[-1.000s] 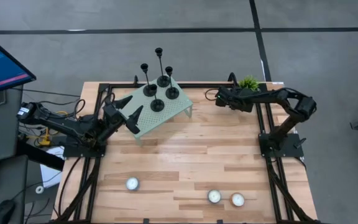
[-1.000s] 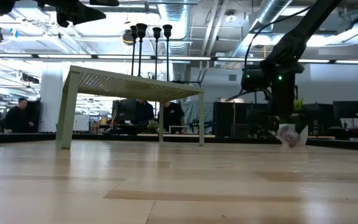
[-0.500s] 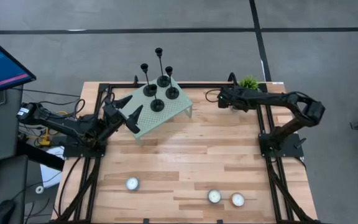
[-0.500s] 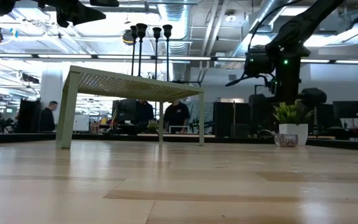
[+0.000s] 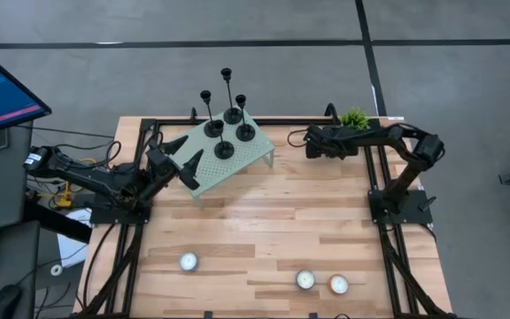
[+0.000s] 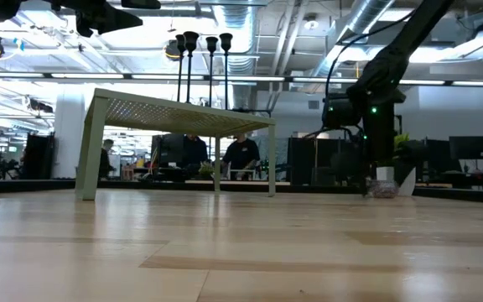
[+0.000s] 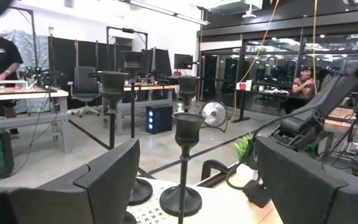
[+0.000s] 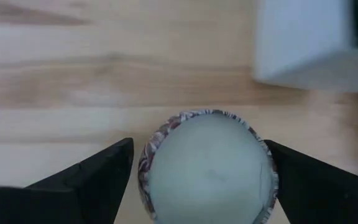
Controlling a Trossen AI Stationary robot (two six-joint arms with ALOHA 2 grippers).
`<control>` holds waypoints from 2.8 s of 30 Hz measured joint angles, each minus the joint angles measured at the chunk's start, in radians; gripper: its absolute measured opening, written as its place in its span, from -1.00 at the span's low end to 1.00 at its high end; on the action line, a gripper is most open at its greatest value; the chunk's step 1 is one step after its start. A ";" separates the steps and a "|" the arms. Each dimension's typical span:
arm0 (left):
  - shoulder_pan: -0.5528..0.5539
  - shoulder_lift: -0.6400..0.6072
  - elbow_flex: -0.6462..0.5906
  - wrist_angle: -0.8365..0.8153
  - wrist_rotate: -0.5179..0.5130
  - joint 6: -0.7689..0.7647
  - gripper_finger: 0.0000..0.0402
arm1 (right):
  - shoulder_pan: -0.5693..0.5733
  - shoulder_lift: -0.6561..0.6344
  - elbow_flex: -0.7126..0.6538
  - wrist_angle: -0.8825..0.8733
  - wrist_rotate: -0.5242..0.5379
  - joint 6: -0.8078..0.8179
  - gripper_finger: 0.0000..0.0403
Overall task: Pick & Place candle stick holders
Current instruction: Put the red patterned scented candle on the shelf
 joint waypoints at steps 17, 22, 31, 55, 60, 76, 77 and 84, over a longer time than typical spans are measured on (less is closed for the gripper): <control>-0.045 0.000 0.000 0.001 -0.036 -0.007 0.57 | 0.084 0.000 0.001 0.011 -0.045 -0.033 0.39; -0.137 0.000 0.000 0.000 -0.133 -0.007 0.54 | 0.192 -0.017 0.001 0.025 -0.105 -0.040 0.39; -0.354 0.001 0.000 -0.001 -0.282 -0.021 0.54 | 0.505 -0.028 0.022 0.145 -0.235 -0.105 0.44; -0.694 0.331 0.009 0.000 -0.228 -0.645 0.54 | 0.900 -0.026 0.196 0.264 -0.235 -0.554 0.45; -0.693 0.474 0.081 0.001 -0.146 -0.669 0.54 | 0.947 -0.012 0.197 0.310 -0.222 -0.555 0.45; -0.642 0.723 0.237 -0.006 -0.020 -0.765 0.54 | 1.012 0.358 0.521 0.245 -0.214 -0.753 0.45; -0.640 0.730 0.237 -0.007 -0.022 -0.783 0.54 | 1.012 0.378 0.544 0.232 -0.214 -0.771 0.45; -0.642 0.772 0.237 -0.040 -0.006 -0.877 0.54 | 1.011 0.442 0.618 0.209 -0.247 -0.878 0.45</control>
